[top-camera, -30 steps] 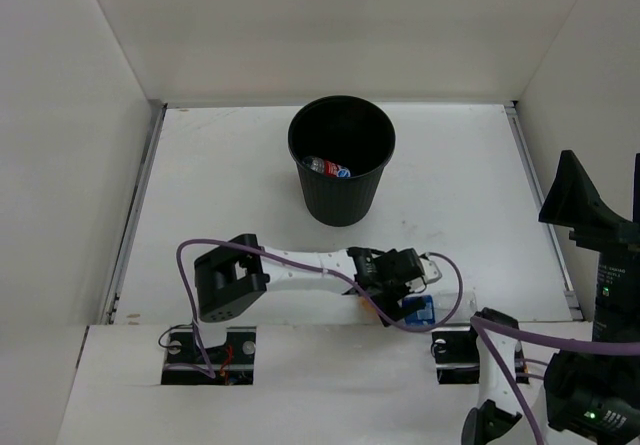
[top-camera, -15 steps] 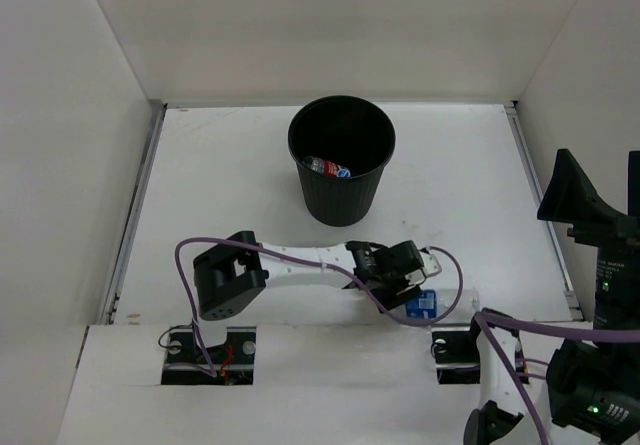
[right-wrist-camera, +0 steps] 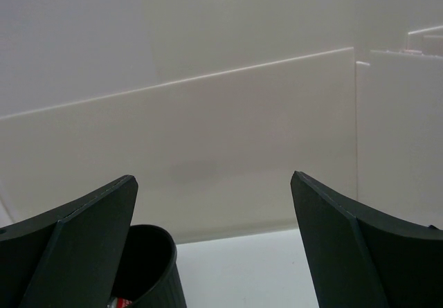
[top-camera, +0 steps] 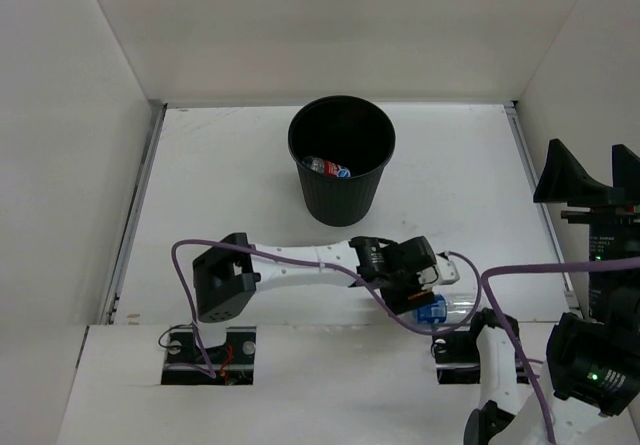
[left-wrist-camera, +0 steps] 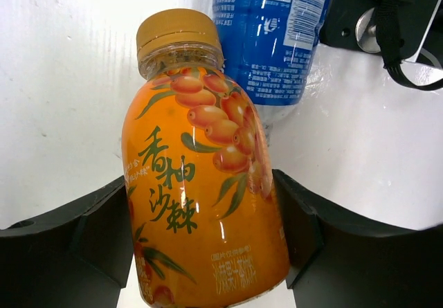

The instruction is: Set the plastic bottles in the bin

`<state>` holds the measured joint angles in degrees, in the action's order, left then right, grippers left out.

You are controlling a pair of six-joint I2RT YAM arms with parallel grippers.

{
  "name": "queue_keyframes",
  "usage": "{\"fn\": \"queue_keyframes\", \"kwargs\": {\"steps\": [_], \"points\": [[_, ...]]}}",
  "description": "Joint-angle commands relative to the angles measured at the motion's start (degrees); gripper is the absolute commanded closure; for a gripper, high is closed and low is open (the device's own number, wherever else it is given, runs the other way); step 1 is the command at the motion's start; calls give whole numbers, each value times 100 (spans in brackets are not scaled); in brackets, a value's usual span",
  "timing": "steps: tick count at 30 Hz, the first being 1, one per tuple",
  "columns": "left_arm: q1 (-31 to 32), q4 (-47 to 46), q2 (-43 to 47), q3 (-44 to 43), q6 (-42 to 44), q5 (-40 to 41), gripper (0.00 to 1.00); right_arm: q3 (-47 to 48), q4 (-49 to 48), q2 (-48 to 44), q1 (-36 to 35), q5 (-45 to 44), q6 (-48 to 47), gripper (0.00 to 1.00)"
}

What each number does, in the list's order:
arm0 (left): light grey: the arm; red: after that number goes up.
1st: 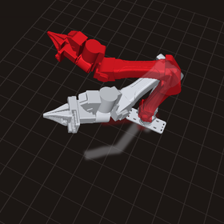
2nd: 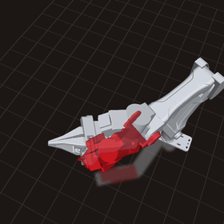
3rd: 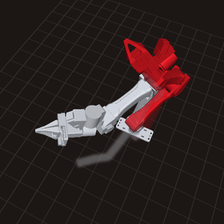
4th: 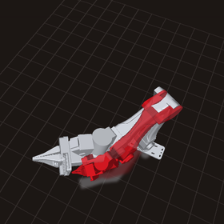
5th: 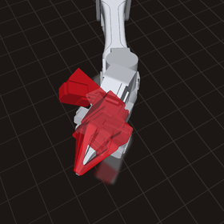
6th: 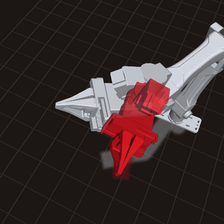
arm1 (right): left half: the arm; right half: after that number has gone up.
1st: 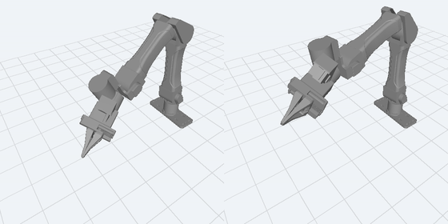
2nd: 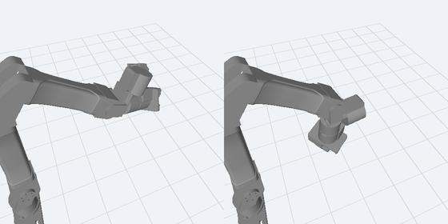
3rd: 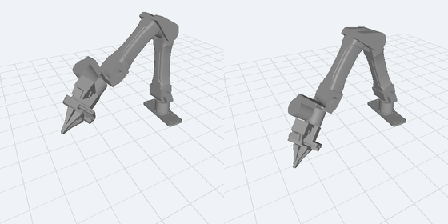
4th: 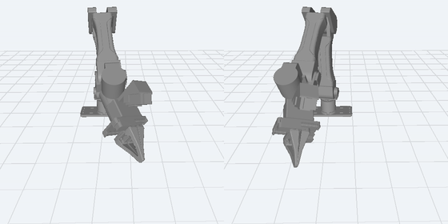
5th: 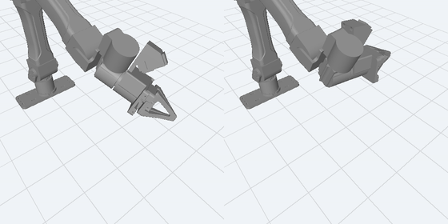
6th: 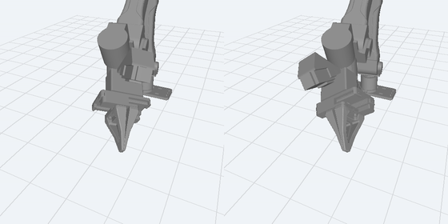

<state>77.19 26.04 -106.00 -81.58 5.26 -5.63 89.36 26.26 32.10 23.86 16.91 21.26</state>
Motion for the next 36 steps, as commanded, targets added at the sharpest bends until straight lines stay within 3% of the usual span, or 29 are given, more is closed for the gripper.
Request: {"fn": "queue_keyframes", "kwargs": {"steps": [1,7,15,19,23,32,36], "points": [[-77,226,395,-297,309,-96,100,-59,-323,-89,-70,-21,72,2],[-366,419,501,-1007,748,-61,100,-94,-341,-37,-70,-47,-51,2],[-859,858,27,-3800,1240,-26,100,-551,-631,112,1,-109,-174,2],[-824,903,35,-4567,1486,132,99,-701,-701,305,53,-74,-166,2],[-1095,850,316,-4341,1952,229,99,-683,-719,429,62,-38,-69,3],[-2975,332,694,-3928,2577,19,99,-367,-640,613,71,-12,-60,3],[-3425,-10,948,-3305,2586,-175,99,-244,-587,649,88,-21,-43,3]]}}
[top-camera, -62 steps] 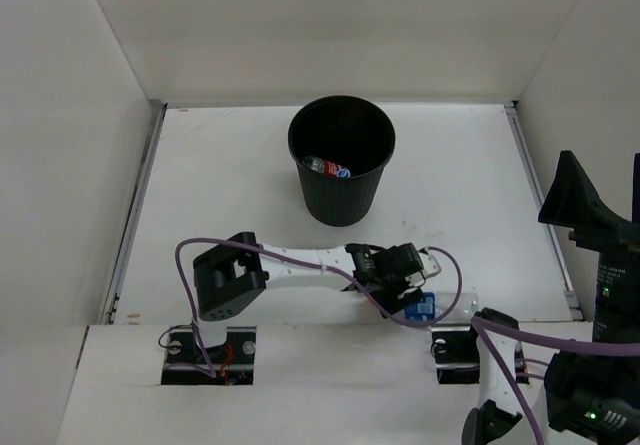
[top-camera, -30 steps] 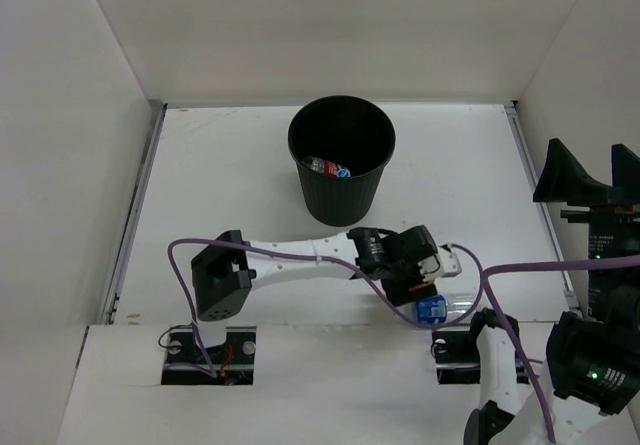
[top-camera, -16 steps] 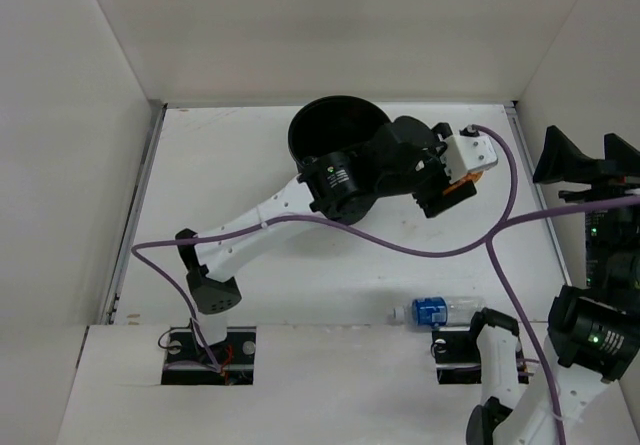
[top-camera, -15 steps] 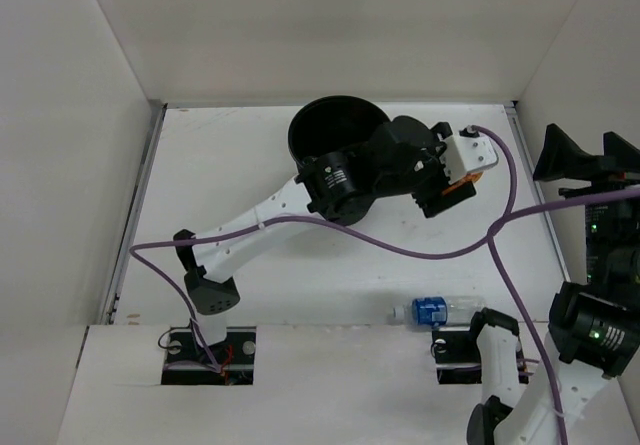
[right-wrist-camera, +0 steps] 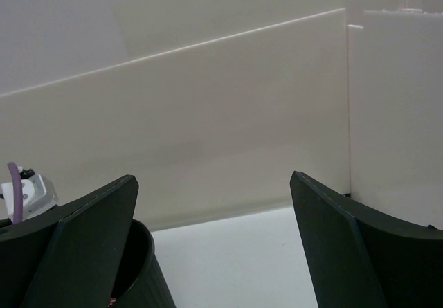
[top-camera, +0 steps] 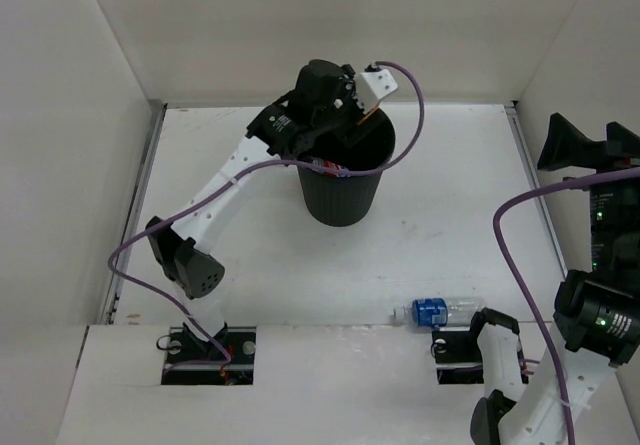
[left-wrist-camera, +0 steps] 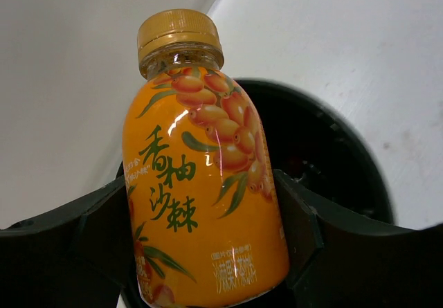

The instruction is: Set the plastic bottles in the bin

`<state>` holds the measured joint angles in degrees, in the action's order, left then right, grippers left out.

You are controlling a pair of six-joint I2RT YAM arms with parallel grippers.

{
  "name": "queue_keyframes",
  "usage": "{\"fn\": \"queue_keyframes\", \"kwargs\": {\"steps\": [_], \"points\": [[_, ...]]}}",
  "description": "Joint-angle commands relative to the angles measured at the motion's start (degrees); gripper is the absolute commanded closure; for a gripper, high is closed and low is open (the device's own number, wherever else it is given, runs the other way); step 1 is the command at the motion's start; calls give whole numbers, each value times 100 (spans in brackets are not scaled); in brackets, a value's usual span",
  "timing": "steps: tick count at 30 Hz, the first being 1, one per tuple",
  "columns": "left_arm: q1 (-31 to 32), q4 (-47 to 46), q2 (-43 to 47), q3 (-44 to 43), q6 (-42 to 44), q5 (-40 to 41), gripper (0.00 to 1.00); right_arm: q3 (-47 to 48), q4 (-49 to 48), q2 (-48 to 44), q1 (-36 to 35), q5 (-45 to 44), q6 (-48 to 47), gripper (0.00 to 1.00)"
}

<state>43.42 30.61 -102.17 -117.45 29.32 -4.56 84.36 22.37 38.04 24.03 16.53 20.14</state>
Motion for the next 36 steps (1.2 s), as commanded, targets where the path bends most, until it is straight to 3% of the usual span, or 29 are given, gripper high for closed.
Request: {"fn": "queue_keyframes", "kwargs": {"steps": [1,5,7,13,18,20,21,23,25,30,34,36], "points": [[-109,-547,636,475,188,-335,99,291,-198,72,80,16,78,3],[-277,-880,891,1284,127,-441,97,458,-145,107,150,25,78,3],[-268,-1118,1014,1688,65,-441,84,538,-110,124,159,34,78,3],[-365,-1567,1261,2437,-5,-485,0,599,13,159,159,586,-62,2],[-540,-1663,1383,2472,-76,-397,0,591,1257,414,159,2430,-1711,0],[-619,-1777,1550,2464,-67,-292,0,626,2345,520,142,2985,-3027,0],[-698,-1865,1647,2455,-58,-213,0,695,3291,581,89,3109,-4182,0],[-926,-2032,1805,2367,-32,-46,0,836,5530,809,-409,2700,-6660,0],[-1233,-2173,1920,2218,-14,112,0,593,6907,1011,-1252,1744,-7759,1],[-2191,-2612,2104,1902,4,481,0,-1330,6580,153,-3755,-42,-7377,0],[-2947,-3008,2411,1857,-23,833,0,-2387,6097,115,-6540,-739,-5561,1],[-3290,-3148,2657,1918,-32,965,0,-2564,5754,325,-6872,-565,-5529,1]]}}
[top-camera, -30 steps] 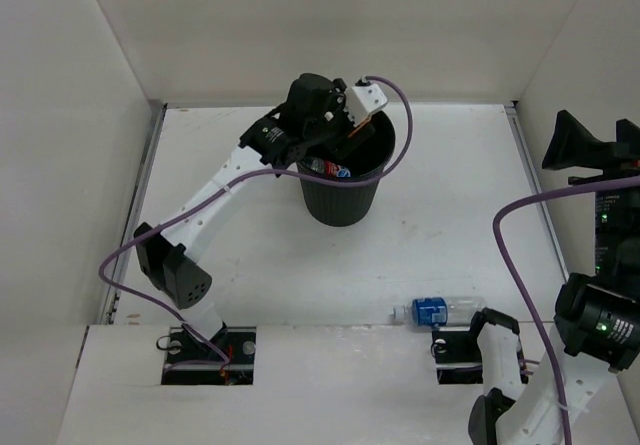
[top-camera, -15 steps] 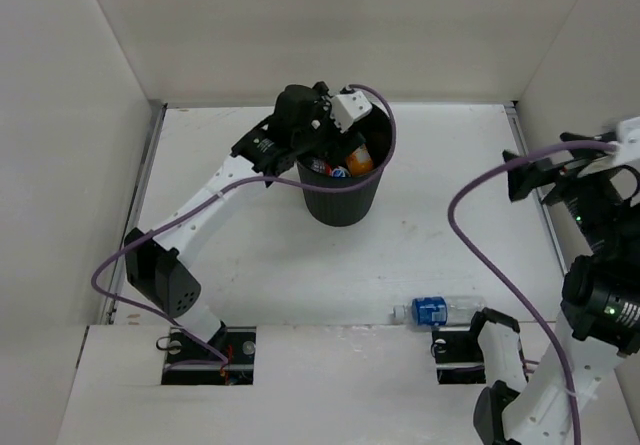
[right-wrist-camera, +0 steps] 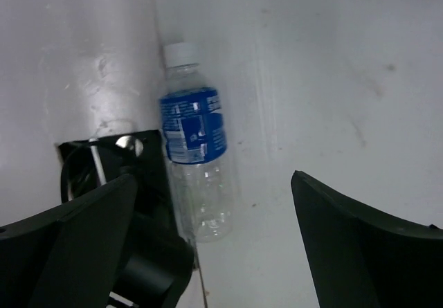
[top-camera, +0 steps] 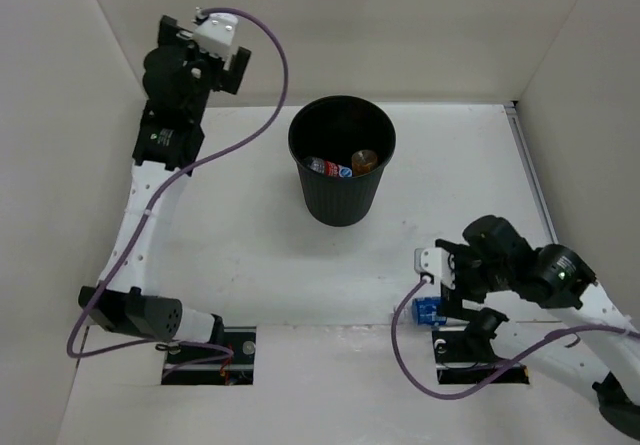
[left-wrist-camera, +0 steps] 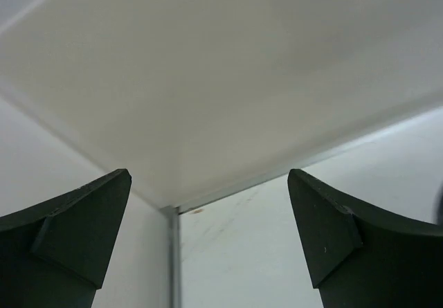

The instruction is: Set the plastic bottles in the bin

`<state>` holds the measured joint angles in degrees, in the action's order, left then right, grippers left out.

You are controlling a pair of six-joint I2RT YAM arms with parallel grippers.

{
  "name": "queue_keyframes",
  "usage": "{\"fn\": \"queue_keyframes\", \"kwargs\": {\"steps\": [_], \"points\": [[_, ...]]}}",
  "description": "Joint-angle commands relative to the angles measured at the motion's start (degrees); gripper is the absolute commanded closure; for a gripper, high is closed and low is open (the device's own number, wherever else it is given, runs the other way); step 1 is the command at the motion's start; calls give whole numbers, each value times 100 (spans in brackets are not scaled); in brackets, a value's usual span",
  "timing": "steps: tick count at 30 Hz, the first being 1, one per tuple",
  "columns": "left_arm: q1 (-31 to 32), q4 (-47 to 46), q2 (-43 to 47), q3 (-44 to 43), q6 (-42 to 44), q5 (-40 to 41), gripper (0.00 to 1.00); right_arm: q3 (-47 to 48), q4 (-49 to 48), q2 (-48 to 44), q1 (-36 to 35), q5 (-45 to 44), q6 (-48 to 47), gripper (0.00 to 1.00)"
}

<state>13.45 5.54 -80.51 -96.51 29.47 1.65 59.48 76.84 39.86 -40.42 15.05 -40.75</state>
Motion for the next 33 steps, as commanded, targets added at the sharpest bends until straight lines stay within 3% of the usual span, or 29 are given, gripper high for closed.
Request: {"fn": "queue_keyframes", "kwargs": {"steps": [1,7,13,22,33], "points": [[-460,-677,623,-132,-64,380,0,-103,218,302,-453,-311,490,2],[-1261,-581,1502,150,-179,292,0,-709,-563,733,-1507,-494,366,0],[-1868,-370,2004,176,-478,151,0,-1123,-1477,1682,-1481,-354,533,3],[-2009,-141,2276,71,-469,-59,0,-1404,-2305,2632,-1349,-441,480,5],[-2071,-106,2145,-509,-425,-288,0,-1545,-2322,3317,-2254,-354,735,10]]}}
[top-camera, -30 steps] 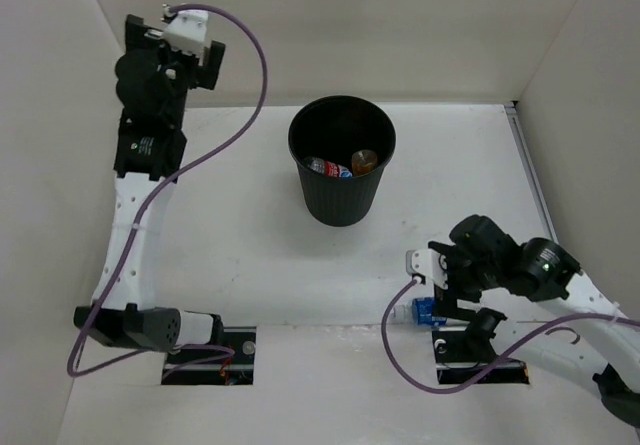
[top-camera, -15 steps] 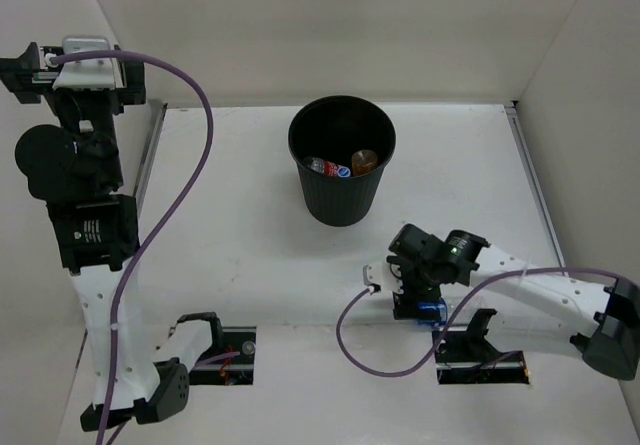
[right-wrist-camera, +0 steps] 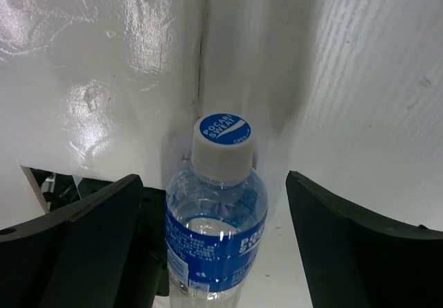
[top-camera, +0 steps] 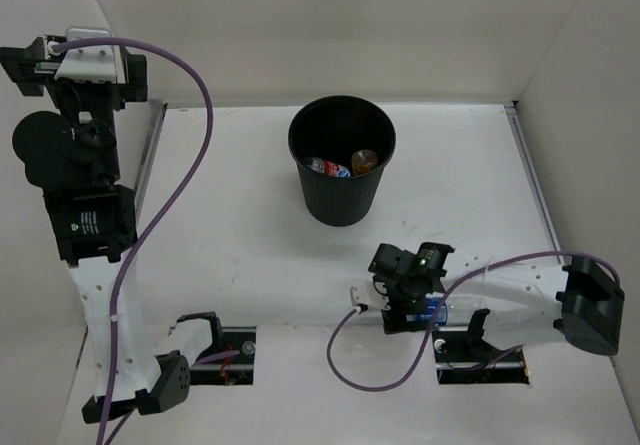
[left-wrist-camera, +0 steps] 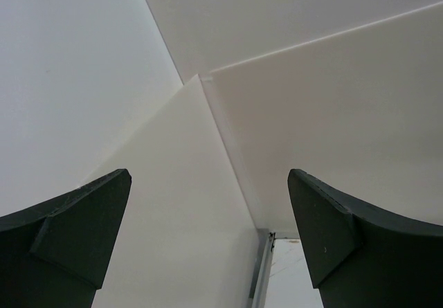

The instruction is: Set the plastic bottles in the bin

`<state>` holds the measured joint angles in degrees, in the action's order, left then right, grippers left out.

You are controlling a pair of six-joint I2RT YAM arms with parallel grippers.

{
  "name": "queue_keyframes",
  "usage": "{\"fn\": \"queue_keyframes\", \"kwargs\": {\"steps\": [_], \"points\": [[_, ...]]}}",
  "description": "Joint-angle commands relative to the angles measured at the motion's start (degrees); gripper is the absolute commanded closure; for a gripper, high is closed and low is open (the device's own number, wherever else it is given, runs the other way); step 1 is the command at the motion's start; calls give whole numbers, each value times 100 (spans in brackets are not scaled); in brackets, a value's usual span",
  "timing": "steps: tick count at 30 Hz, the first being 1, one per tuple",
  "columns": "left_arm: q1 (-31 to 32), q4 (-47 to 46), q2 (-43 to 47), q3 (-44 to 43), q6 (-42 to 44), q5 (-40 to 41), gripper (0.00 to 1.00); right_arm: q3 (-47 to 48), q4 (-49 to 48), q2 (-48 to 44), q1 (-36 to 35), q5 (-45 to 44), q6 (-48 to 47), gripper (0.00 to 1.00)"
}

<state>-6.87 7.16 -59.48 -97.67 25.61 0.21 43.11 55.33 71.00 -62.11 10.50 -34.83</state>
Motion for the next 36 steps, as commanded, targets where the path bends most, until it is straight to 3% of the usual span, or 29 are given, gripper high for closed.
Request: {"fn": "queue_keyframes", "kwargs": {"steps": [1,5,10,12,16,21,29,36], "points": [[-38,-268,33,-454,-29,-170,0,75,-224,290,-113,92,143,11],[-47,-250,51,-525,-12,-266,0,48,-426,660,-139,119,143,16],[-47,-127,174,-455,-3,-469,0,206,-523,1081,-166,233,204,33],[-47,-118,218,-394,-3,-486,0,268,-541,1240,-166,277,205,44],[-64,-118,288,-297,-3,-522,0,452,-453,1521,-166,365,205,78],[-91,-118,332,-218,-3,-557,0,593,-321,1470,-218,400,196,96],[-538,-197,306,168,-64,-443,0,1997,-75,1100,-218,531,617,100],[-1153,-75,464,555,-661,-144,0,4255,-347,1407,-201,1067,1399,100]]}}
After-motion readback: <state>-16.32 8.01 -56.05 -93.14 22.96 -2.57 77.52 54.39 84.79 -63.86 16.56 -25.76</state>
